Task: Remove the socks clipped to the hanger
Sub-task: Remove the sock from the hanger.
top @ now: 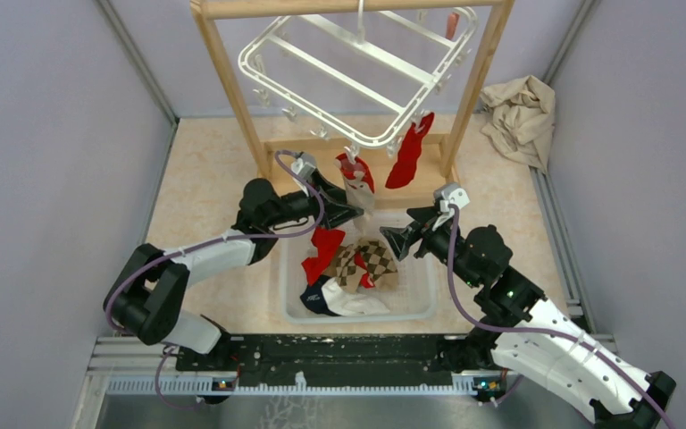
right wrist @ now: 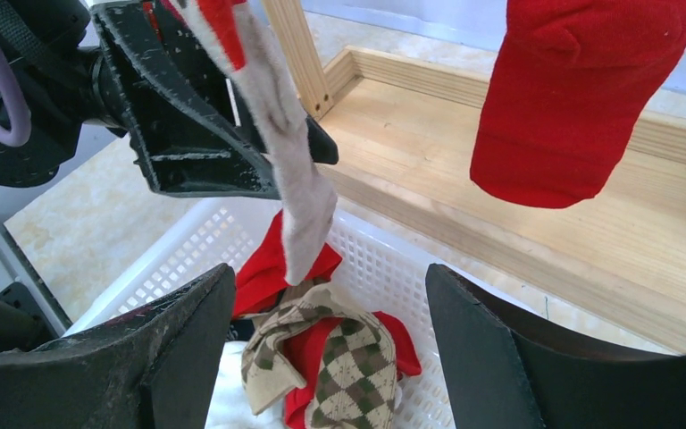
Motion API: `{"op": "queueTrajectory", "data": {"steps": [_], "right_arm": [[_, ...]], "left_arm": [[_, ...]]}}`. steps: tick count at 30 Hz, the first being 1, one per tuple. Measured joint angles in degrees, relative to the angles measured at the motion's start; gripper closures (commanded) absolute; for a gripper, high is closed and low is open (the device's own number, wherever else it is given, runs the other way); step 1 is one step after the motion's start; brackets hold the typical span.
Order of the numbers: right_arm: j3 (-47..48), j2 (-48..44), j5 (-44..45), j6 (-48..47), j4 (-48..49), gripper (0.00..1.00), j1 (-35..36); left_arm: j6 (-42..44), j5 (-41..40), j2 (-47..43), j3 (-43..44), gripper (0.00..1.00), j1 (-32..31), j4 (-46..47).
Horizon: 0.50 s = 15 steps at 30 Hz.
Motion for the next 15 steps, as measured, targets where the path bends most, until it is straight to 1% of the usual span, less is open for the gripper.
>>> {"op": "queueTrajectory", "data": {"steps": [3, 11, 15], "right_arm": [[0.0, 0.0, 0.0, 0.0, 0.0, 0.22, 0.0], [0.0, -0.1, 0.0, 0.0, 0.0, 0.23, 0.0], [-0.4, -0.4, 0.0, 0.1, -0.1, 0.23, 0.0]], "left_arm": [[-0.6, 0.8, 0.6, 0.9, 0.60, 0.0, -0.1], [-1.4, 2.3, 0.9, 2.4, 0.74, 0.0, -0.5], [-1.8, 2.8, 0.9, 2.8, 0.79, 0.0, -0.8]]}}
